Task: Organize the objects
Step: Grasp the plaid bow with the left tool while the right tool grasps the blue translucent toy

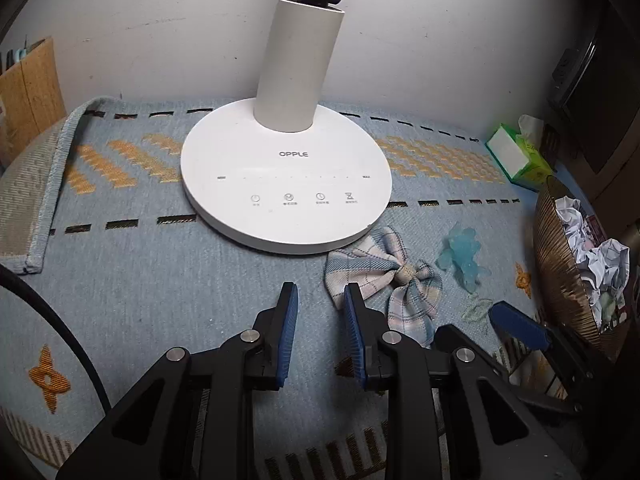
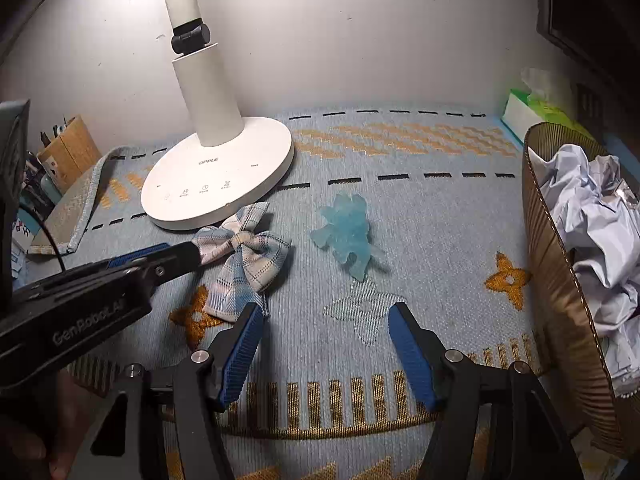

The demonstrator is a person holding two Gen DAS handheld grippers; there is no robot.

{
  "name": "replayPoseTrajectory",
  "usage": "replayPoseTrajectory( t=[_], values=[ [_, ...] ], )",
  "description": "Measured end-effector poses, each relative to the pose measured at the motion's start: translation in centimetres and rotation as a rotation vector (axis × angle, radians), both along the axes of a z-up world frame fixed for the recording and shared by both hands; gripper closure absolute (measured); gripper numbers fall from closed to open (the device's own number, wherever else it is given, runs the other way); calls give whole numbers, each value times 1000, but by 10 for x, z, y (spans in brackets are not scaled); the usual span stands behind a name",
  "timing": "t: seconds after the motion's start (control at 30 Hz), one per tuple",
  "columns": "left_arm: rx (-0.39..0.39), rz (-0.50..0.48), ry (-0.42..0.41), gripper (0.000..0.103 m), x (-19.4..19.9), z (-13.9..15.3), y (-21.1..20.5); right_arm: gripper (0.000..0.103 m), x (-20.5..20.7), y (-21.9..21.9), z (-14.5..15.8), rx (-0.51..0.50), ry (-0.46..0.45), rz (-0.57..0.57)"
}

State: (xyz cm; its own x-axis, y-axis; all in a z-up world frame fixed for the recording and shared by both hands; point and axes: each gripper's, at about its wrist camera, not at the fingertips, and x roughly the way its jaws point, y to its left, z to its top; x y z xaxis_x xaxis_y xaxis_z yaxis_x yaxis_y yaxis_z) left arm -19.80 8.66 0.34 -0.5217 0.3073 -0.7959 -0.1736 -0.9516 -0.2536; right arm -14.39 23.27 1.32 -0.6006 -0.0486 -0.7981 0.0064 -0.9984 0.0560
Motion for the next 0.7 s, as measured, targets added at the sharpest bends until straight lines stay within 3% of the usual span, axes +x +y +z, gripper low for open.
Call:
replayPoseTrajectory(
  t=[0.3,0.37,0.5,0.63,0.7],
  values=[
    [358,-25,-52,77,-7,-4,-28,46,-34,13,-2,-17,17,-53],
    [387,-32,-56,71,-6,-4,-26,47,-39,18,-1,-30,23,-27],
    [400,2,-30,71,-2,-3,-32,47,-50,21,-1,14,1,18],
    [418,47,-8,71,-1,-2,-43,45,-31,33,-1,-85,-3,-59],
    [400,71,-6,71,-2,-5,-45,45,-26,32,-2,-79,7,-88]
  ],
)
